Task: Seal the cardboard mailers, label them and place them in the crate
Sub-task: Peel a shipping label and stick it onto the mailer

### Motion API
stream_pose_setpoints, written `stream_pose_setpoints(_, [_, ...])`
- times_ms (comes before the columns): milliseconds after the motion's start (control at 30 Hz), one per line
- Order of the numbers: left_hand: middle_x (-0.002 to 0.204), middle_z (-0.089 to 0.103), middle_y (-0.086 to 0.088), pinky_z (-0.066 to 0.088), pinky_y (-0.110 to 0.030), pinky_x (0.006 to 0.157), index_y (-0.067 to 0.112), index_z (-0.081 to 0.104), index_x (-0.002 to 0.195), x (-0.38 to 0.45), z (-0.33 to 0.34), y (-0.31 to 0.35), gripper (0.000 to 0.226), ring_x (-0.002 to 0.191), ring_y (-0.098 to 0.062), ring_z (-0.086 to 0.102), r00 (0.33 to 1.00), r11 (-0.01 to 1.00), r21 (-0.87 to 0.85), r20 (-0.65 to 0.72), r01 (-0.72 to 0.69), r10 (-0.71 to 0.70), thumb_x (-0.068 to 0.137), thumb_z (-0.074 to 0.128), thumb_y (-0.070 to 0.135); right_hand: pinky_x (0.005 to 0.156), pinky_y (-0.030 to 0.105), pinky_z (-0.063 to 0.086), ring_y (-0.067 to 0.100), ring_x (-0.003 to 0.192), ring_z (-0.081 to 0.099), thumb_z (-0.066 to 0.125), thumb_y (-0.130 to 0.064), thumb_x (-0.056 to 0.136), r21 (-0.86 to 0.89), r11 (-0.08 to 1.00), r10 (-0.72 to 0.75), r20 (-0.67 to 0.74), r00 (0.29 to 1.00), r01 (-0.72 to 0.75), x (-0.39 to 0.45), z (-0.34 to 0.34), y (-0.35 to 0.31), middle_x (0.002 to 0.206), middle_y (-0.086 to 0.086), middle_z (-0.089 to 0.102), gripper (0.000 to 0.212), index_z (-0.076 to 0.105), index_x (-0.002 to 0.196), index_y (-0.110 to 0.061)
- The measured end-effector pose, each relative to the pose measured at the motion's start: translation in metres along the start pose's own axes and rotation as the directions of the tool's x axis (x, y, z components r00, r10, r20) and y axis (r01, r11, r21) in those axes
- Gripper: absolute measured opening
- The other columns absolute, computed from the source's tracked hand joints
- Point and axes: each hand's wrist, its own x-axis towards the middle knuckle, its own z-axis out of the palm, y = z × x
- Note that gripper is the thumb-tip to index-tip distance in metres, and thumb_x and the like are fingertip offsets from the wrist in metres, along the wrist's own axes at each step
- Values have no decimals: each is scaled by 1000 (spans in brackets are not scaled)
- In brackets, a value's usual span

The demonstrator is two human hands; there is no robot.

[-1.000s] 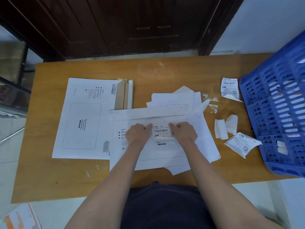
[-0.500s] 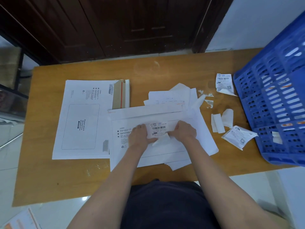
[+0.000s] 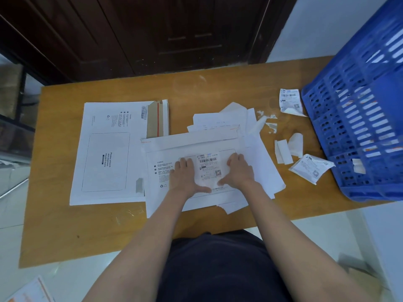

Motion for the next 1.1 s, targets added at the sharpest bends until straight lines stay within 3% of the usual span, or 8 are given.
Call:
stream_pose_setpoints(233, [133,32,-10,39,-34,97,7,28,133,-11,3,1,111,119,-27,37,999,1000,23,-33,-10,10,57,70,75,89,31,37,22,110,41,88,-31,57,-3,999,-39,-75,996,39,-13,8,5,121,3,38,80,38,118,-18])
stream_pose_setpoints(600, [134,26,-13,38,-38,100,4,15,140,-17,1,-1,121,125,-31,35,961,933,-237,122,272,-250,55,86,54,90,36,41,26,111,42,80,-7,66,118,992,-31,-22,999,33,-14,6,22,122,4,36,72,40,123,-25])
stream_pose_setpoints(667, [131,34,-12,44,-41,96,5,28,135,-12,-5,-11,101,121,-32,43,965,905,-346,174,247,-197,61,87,39,87,36,46,27,109,48,68,4,72,204,979,-22,-3,1000,22,-9,0,26,119,6,40,58,46,120,-20])
stream_pose_setpoints(733, [114,52,-6,48,-39,83,12,48,114,-12,-11,-25,56,104,-28,56,969,827,-523,-3,208,-246,71,80,29,80,32,46,24,104,53,65,3,77,415,910,36,-54,998,-11,-6,-7,28,118,9,46,44,54,116,-14])
stream_pose_setpoints(833, [108,54,-10,42,-40,78,7,49,105,-19,-21,-42,38,96,-30,54,731,695,-688,-363,208,-578,79,70,26,80,30,43,24,108,51,68,-11,81,533,842,261,-269,927,-82,-8,-11,26,123,11,47,41,54,119,-11])
stream_pose_setpoints(900, [123,44,-17,39,-43,89,2,43,117,-21,-18,-51,53,111,-35,45,619,583,-708,-262,398,-740,81,71,28,90,37,44,29,122,41,70,-25,81,445,865,376,-267,887,-232,-10,-13,24,132,11,39,55,46,128,-11])
stream_pose_setpoints(1000, [131,37,-21,38,-45,96,-2,35,126,-22,-7,-59,73,120,-38,36,608,494,-650,-62,577,-792,78,76,33,95,42,42,32,125,35,75,-35,77,377,861,424,-164,891,-340,-11,-12,21,135,13,32,75,35,134,-7])
stream_pose_setpoints(1100, [130,39,-21,39,-44,96,-2,32,130,-24,-2,-61,76,120,-38,36,680,619,-553,-125,557,-723,81,73,39,94,40,44,32,118,40,77,-27,74,328,893,381,-182,906,-309,-10,-8,18,133,13,33,77,32,132,-7])
